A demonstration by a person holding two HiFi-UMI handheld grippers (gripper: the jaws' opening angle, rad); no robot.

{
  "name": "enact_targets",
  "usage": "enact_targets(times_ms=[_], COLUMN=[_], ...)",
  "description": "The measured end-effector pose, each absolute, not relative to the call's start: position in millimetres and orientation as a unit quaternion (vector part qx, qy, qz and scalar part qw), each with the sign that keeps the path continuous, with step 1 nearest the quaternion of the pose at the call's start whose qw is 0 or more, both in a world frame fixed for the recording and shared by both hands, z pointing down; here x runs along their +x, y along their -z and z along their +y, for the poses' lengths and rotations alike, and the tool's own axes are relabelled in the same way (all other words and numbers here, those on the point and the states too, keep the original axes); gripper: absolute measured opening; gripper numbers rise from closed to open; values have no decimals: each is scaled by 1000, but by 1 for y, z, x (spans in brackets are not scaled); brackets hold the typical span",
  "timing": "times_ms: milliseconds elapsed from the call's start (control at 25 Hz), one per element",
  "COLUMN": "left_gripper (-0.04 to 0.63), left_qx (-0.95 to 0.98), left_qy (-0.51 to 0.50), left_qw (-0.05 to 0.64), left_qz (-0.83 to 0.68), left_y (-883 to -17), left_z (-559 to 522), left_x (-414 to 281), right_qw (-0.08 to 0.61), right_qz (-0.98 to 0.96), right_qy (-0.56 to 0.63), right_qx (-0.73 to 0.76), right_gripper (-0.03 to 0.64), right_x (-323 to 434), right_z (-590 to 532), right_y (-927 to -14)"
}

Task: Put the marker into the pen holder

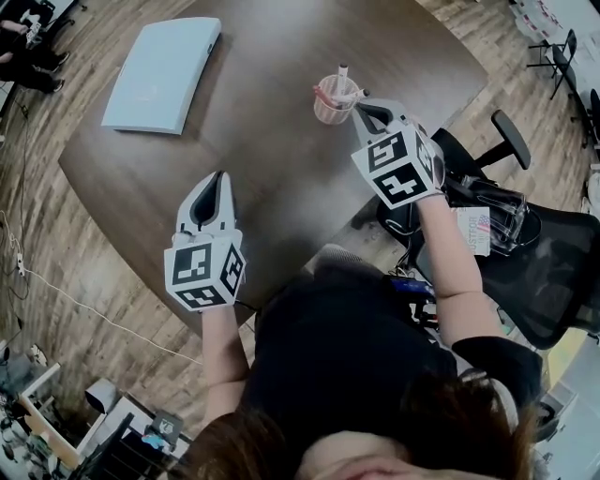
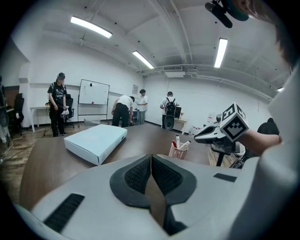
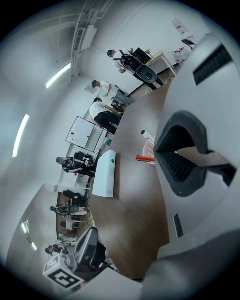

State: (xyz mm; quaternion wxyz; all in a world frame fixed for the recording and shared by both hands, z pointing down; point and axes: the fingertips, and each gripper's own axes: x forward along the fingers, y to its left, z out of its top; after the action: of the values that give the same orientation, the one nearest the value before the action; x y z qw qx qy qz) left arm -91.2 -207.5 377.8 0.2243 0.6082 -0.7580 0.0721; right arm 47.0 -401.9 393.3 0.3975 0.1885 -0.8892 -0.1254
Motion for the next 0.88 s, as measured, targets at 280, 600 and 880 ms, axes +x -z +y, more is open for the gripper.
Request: enact_targets(times_ms=[280, 600, 880], left_gripper=[29, 28, 28], left_qx=[593, 579, 574], left_qy=[-68, -64, -56], left_qw=[219, 218, 221], left_qz=[-772, -783, -787], left_y=[-369, -370, -369], left_z=[-181, -158, -147], left_x=[-102, -116, -123], right_qw=[373, 338, 314], right_qz=[-900, -914, -926], right_qy=[112, 100, 64], right_qx=[196, 199, 200], right_gripper=[18, 18, 18], right_x=[48, 36, 30], right_z=[-373, -338, -323], right_y=[-382, -374, -372])
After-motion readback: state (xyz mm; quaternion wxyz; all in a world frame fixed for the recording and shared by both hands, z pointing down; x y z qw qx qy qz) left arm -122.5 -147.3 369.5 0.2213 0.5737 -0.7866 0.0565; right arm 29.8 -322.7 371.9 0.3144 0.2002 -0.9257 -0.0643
